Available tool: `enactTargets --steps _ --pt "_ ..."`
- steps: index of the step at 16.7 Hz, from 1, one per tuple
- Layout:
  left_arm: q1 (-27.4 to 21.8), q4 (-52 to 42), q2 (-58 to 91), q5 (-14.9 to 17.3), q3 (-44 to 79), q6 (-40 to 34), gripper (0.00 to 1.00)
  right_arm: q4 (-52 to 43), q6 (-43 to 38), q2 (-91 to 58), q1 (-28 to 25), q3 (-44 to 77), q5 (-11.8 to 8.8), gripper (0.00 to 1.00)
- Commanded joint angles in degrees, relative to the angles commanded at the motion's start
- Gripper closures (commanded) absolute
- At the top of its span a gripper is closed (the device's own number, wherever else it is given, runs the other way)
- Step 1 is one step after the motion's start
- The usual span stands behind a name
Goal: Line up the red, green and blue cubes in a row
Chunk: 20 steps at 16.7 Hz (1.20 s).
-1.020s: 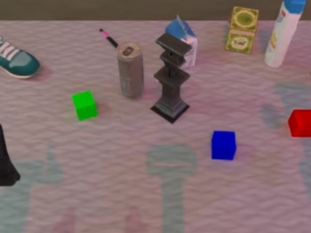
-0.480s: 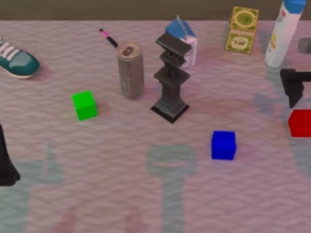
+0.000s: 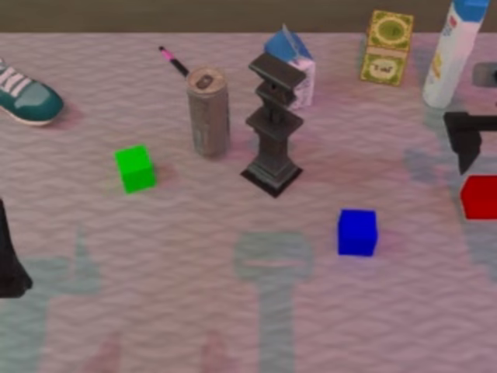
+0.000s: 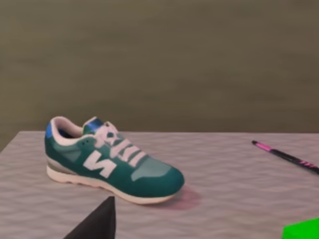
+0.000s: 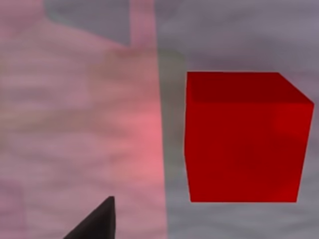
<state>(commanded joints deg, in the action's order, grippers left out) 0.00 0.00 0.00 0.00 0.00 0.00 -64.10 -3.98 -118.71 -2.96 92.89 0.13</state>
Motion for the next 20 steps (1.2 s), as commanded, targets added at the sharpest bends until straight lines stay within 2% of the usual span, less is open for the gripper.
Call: enactTargets --steps 8,13,20 --pt "0.0 0.0 0.0 0.0 0.0 0.0 0.0 15.66 -0.19 -6.23 -0.36 -9.17 0.04 0.0" --pt "0.0 0.0 0.0 0.0 0.0 0.0 0.0 17.33 -0.24 -7.13 -0.39 -10.29 0.05 0.0" --pt "0.0 0.0 0.0 0.0 0.0 0.0 0.0 17.33 -0.24 -7.13 -0.39 -10.29 0.05 0.53"
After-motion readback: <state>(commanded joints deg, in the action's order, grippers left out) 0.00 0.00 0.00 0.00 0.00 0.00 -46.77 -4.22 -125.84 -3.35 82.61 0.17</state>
